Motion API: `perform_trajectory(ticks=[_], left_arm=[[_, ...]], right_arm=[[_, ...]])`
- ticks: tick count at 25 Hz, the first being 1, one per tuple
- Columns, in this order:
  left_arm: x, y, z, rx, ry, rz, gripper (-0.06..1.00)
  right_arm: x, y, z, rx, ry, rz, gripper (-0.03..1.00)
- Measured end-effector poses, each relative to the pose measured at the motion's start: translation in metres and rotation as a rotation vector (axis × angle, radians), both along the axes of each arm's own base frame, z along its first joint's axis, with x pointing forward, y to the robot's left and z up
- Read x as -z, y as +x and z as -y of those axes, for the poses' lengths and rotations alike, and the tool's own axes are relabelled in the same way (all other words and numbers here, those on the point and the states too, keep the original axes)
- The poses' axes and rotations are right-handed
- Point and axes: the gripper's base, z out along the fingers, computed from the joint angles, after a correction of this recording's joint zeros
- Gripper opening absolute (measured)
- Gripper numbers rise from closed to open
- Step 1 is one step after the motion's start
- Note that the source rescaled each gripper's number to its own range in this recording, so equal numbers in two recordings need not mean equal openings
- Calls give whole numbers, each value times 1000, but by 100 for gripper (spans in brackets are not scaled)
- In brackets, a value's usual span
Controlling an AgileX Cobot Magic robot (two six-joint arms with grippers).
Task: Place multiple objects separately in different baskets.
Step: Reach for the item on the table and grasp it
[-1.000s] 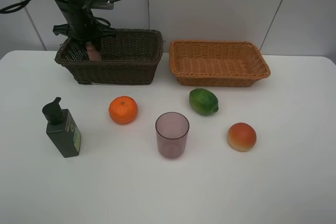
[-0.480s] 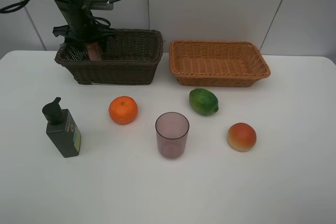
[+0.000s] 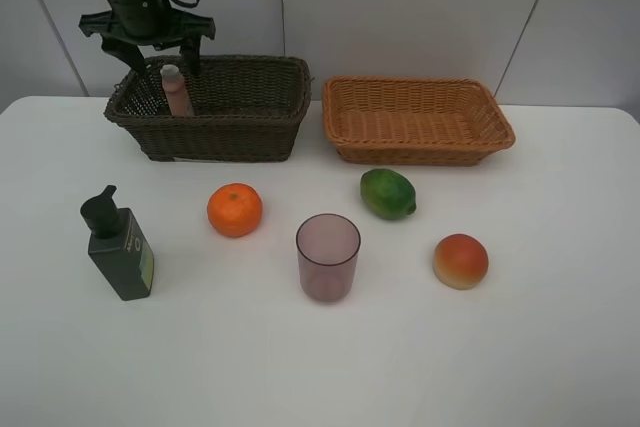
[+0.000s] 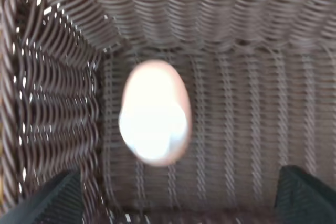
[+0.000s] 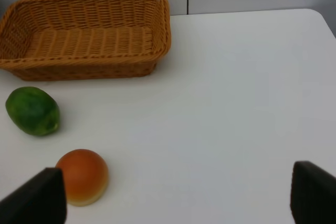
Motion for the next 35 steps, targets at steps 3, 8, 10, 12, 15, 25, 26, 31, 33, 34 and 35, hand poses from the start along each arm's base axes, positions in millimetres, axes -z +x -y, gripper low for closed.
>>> perform_trajectory(ticks=[3,8,10,12,15,25,26,31,33,34,35], left_arm=[[-21,-16,13,17,3,-35,95],[-56,-48,27,8,28,-38,95],[-65,-66,29,-1,33,-36,95],[-71,-88,30,5,37,-45,95],[-75,-118,34,38,46,-62,95],[-47,-177,21,0,101,-170,95],[-40,-181,19,-6,105,-183,95],[-14,-193,14,-29,111,-218,95],[-6,-197,12,-32,121,-240,98],[-3,-200,11,-38,125,-251,99],[-1,-201,10,-52,125,-256,99]], right_arm=[[0,0,0,0,0,0,79],[0,0,0,0,0,0,79],[0,0,0,0,0,0,79],[0,0,0,0,0,0,79],[0,0,0,0,0,0,79],[0,0,0,0,1,0,79],[0,0,0,0,1,0,79],[0,0,0,0,1,0,79],[0,0,0,0,1,0,79],[0,0,0,0,1,0,79],[0,0,0,0,1,0,79]])
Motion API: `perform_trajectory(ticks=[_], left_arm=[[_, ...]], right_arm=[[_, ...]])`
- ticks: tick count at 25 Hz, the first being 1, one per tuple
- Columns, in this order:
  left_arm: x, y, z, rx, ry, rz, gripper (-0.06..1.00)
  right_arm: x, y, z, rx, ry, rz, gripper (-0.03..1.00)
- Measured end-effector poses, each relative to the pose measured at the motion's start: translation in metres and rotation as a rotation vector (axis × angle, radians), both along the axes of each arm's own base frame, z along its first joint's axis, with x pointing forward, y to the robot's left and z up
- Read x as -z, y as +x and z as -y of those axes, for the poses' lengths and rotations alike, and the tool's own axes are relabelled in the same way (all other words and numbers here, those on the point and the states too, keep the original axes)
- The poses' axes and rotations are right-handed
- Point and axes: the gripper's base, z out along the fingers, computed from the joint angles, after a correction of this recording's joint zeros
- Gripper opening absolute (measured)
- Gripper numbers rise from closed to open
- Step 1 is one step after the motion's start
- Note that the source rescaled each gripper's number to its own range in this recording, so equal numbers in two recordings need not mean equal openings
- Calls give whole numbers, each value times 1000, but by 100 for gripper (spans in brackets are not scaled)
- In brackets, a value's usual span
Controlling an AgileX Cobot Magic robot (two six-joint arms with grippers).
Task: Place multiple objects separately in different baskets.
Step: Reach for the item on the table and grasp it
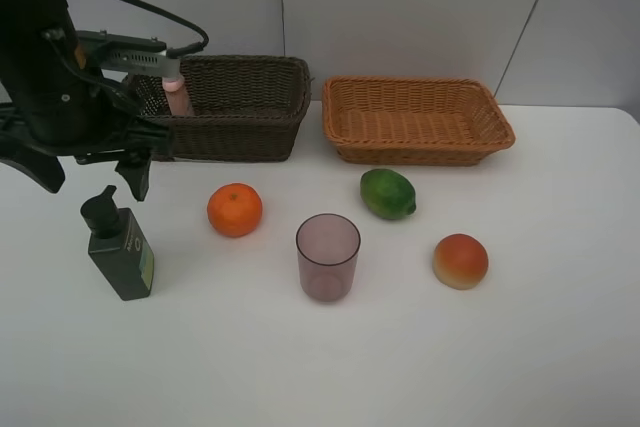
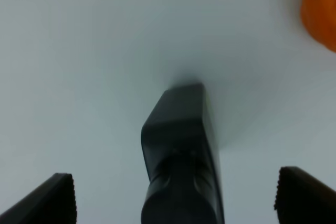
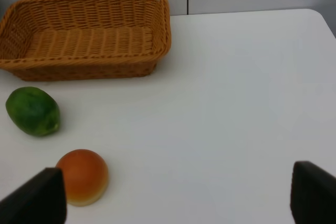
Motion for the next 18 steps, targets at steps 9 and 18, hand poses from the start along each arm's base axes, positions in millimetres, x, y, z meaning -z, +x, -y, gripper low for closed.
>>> perform_trajectory(ticks=[9,18], left_arm=[[15,-10,-4,-95,3,-15,100],[29,-9,-3,-107,-49,70,100]], right_arm=[[0,0,0,0,0,0,79],[0,0,0,0,0,0,79]])
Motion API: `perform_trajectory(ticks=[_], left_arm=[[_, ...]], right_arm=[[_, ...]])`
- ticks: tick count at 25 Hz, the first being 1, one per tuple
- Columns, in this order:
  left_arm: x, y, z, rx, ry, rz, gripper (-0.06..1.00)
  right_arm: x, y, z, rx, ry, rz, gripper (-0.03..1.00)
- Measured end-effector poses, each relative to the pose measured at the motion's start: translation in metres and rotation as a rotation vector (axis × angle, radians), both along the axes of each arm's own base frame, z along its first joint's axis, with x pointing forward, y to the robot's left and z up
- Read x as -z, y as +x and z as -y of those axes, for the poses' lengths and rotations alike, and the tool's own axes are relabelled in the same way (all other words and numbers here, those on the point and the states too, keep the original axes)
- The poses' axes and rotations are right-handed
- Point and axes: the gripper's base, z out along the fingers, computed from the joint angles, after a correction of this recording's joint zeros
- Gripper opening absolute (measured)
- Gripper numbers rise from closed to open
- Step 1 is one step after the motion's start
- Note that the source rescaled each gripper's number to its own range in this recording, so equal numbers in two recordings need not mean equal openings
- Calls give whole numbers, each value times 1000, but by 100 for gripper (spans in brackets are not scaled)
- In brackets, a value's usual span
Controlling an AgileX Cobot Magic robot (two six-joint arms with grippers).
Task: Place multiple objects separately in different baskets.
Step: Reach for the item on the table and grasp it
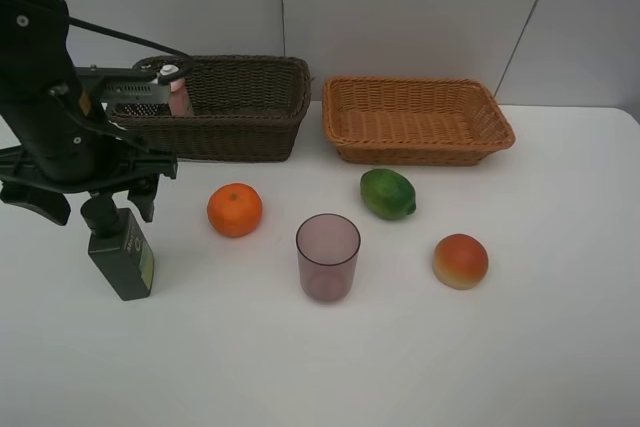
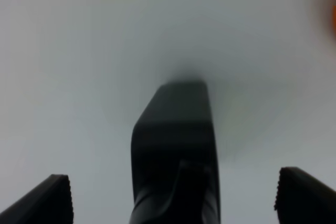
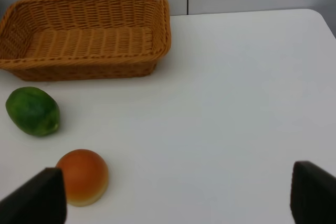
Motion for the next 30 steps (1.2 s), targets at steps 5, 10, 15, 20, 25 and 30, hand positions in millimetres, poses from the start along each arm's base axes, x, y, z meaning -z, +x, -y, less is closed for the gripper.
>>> perform_trajectory(ticks=[5,10,15,20,25,30], left_arm=[[0,4,1,-13,-16,54,100],[4,7,-1,-24,-4,44,100],[27,10,3,-42,1,-38,100],[42,13,7,-38,-20,-69,100],[48,12,8,-36,-27,-67,100],[49,11,7,-28,-30,-57,98]], right_arm=[[0,0,0,0,0,0,79],[0,0,0,0,0,0,79],[0,0,0,0,0,0,79],[0,0,0,0,0,0,79],[0,0,0,0,0,0,79],[0,0,0,0,0,0,79]])
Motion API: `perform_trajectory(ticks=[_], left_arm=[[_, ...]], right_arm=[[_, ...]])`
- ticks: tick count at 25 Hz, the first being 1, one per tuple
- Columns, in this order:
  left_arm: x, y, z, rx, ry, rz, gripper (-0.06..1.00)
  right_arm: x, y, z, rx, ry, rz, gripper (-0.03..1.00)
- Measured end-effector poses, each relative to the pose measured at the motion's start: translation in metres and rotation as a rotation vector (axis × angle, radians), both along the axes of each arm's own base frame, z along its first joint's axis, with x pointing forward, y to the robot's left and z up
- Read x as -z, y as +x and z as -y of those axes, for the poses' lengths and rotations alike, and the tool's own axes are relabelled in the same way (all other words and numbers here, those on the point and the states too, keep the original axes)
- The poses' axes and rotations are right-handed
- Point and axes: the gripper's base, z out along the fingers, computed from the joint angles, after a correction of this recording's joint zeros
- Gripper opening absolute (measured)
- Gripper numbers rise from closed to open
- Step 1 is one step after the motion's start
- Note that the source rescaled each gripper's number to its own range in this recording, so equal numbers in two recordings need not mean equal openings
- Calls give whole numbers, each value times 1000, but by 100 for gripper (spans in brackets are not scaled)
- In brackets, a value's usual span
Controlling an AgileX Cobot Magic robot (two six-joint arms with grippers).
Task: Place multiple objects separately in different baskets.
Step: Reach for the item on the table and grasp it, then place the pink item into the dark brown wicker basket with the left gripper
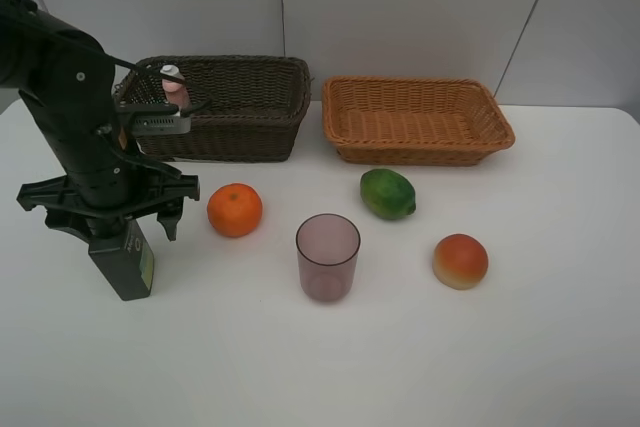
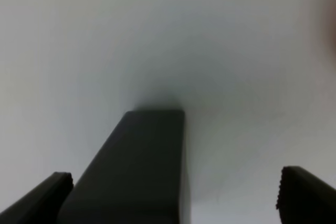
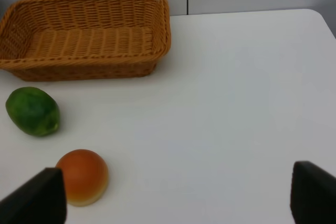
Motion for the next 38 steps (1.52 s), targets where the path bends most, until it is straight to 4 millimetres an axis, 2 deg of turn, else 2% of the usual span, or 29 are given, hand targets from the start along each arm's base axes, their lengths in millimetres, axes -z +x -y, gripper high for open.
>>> perform_trajectory(ticks=[4,6,9,38], left_arm=[[1,-2,-1,12,-2,18,87],[1,-2,-2,16,1,22,76],[1,-3,-4,22,14,18,52],[1,-3,-4,12,11,18,51]], right_arm=[[0,0,0,0,0,0,79],[0,0,0,0,0,0,79],[0,0,0,0,0,0,79],[0,0,0,0,0,0,79]])
